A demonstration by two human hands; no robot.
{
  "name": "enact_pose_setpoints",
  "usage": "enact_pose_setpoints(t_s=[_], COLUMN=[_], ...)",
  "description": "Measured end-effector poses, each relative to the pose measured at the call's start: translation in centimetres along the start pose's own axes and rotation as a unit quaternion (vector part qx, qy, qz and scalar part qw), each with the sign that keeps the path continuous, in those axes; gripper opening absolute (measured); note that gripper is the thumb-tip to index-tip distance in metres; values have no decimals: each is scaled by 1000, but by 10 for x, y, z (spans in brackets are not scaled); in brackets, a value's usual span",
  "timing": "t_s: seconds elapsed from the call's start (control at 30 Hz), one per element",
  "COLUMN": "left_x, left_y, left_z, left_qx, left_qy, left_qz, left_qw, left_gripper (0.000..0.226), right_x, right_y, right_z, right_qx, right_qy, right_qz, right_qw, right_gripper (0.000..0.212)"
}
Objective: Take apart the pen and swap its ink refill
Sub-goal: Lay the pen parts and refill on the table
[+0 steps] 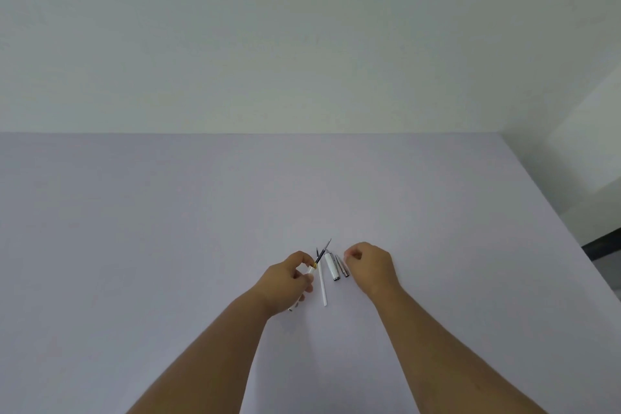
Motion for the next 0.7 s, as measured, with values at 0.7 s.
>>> enact_pose_setpoints(t_s=[0.7], left_x=[8], left_y=[-1], left_z=[7], left_qx=[29], left_qy=[-2], left_qz=[-62], left_qw=[998], left_gripper=[19], right_x=[13], right_y=[-17], right_z=[-19], right_qx=[-31], right_qy=[69], right_qz=[-24], right_qw=[997], right_gripper=[26])
Point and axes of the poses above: each hand's wrist, its own x-axis towards the middle knuckle, its own y-axis out of the palm, z = x × y, the point moved 4 cm from there along x, towards the middle knuckle, and after that the axes turned 9 degrees about y, right-handed, at the moved point
